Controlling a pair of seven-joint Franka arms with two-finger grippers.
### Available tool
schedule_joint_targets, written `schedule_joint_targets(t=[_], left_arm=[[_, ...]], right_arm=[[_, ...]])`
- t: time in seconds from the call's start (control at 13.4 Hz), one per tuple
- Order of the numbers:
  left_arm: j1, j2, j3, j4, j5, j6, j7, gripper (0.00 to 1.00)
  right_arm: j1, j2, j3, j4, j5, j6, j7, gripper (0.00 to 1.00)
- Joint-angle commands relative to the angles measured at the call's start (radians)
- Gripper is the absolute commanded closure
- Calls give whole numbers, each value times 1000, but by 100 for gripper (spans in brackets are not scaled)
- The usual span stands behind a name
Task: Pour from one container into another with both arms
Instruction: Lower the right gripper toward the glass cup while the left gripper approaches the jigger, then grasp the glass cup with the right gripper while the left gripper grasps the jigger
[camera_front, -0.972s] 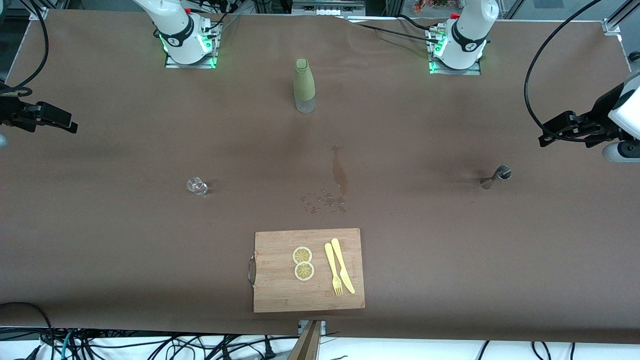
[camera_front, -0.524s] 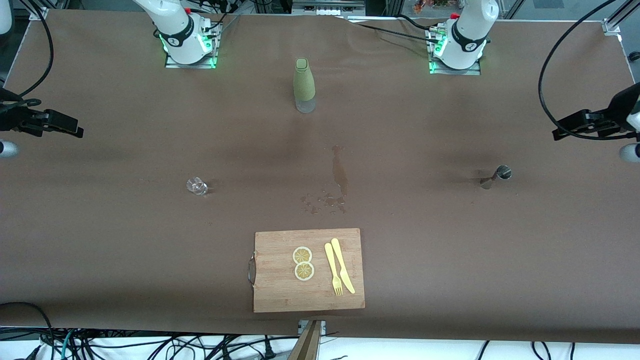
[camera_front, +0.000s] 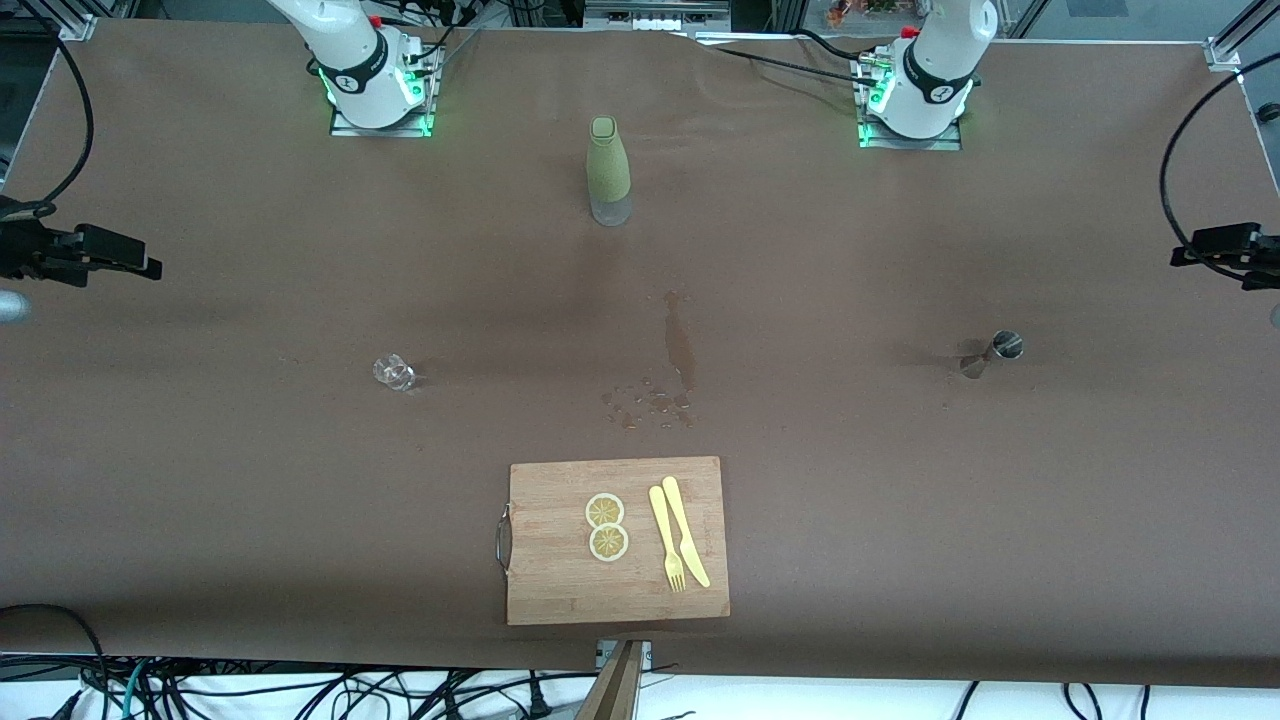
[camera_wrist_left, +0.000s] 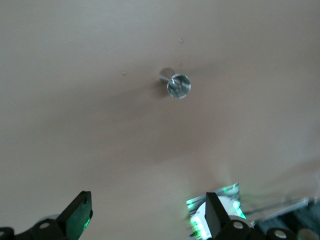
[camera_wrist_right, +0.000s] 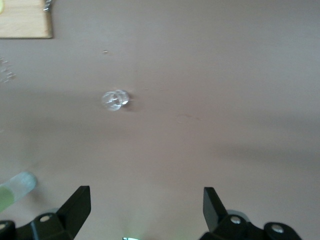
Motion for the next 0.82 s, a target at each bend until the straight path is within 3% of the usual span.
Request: schedule_joint_targets(t=[0.0,0.22,0.75], left_arm=[[68,87,67,15,-143,-14,293,0],[142,169,125,-42,-312,-13,571,0],[275,443,152,-55,-671,-33,1258,0]], right_arm=[[-59,58,5,16,94,-9,-224,0],[-130,99,5,-16,197,-6,-487,0],[-248,324,5,-18,473,-3,-1058,0]])
